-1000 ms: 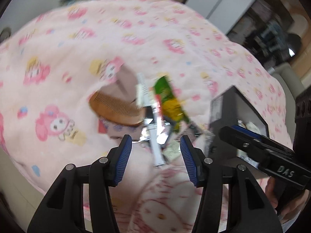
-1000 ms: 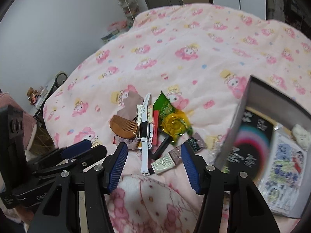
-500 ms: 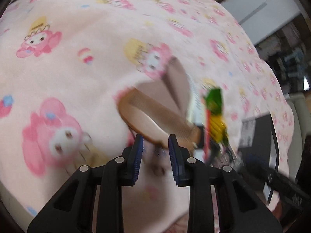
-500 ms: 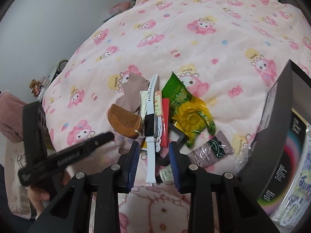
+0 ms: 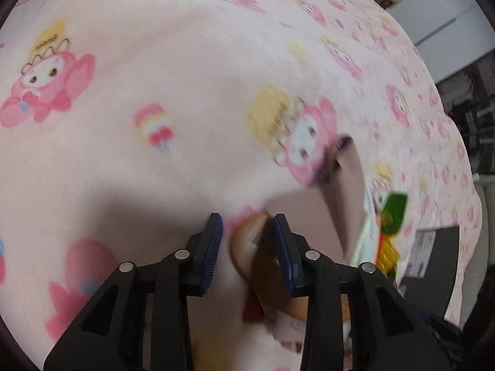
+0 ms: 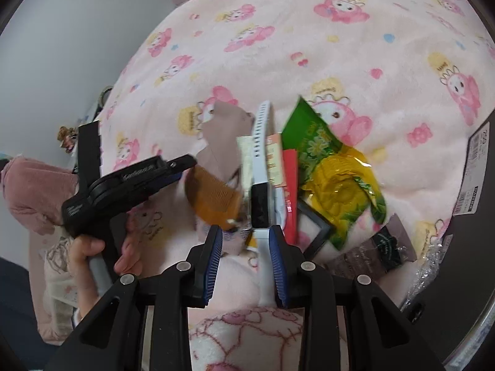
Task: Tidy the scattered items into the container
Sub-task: 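Grasp the brown wooden comb in the pile with the left gripper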
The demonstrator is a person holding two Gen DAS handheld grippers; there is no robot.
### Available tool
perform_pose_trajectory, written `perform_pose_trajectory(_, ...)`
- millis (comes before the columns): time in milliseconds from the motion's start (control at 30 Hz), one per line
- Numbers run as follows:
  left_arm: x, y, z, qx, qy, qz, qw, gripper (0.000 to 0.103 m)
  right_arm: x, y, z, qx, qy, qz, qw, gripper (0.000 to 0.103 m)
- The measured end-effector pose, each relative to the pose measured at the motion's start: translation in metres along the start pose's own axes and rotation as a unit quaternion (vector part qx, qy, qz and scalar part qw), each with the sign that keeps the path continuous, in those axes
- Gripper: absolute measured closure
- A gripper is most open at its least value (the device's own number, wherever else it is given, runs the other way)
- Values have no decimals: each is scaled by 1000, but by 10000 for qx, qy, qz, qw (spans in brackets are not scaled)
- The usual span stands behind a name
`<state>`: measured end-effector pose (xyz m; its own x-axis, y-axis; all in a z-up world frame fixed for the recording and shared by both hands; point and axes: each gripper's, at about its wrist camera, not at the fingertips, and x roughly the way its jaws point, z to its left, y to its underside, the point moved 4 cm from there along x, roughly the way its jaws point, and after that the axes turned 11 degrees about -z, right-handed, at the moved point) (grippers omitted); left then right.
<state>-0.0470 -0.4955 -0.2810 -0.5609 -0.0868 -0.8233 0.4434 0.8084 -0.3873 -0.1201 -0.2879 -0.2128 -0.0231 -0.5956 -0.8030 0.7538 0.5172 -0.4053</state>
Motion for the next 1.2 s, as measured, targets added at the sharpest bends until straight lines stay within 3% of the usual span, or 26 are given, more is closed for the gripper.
perform_pose_trajectory(133,-7,19,-16,262,318,227,9989,70,2,-1,-8,114,82,1,9999,75)
perform_pose_trajectory(233,-9,8,-6,170,222,-11,9996,70,3,0,-5,180,-46,69,9998,75)
perform_pose_trajectory(333,2,-4,7,-12,229,125,9997,70,6,5,1,109,-183,198,9996,74)
perform_pose_trajectory(567,-2,20,-5,25,463,372,9982,69,24,20,-2,232,-194,496,9983,74)
perform_pose_trajectory(733,-10,34,-23,69,990,694,9926,69,16,12,-4,297,-83,198,9993,74)
perform_pose_trajectory(867,-19,30,-19,202,498,434,9976,69,4,4,-10,261,261,-135,9992,74)
perform_pose_trajectory(967,-16,31,-12,122,508,425,9977,69,-6,7,-17,281,587,-302,9974,74)
perform_pose_trajectory(1100,-5,30,-14,139,507,372,9979,69,6,19,-17,483,253,167,9984,71)
perform_pose_trajectory(1200,-12,39,-19,158,658,572,9961,70,18,28,-17,521,70,483,9974,69)
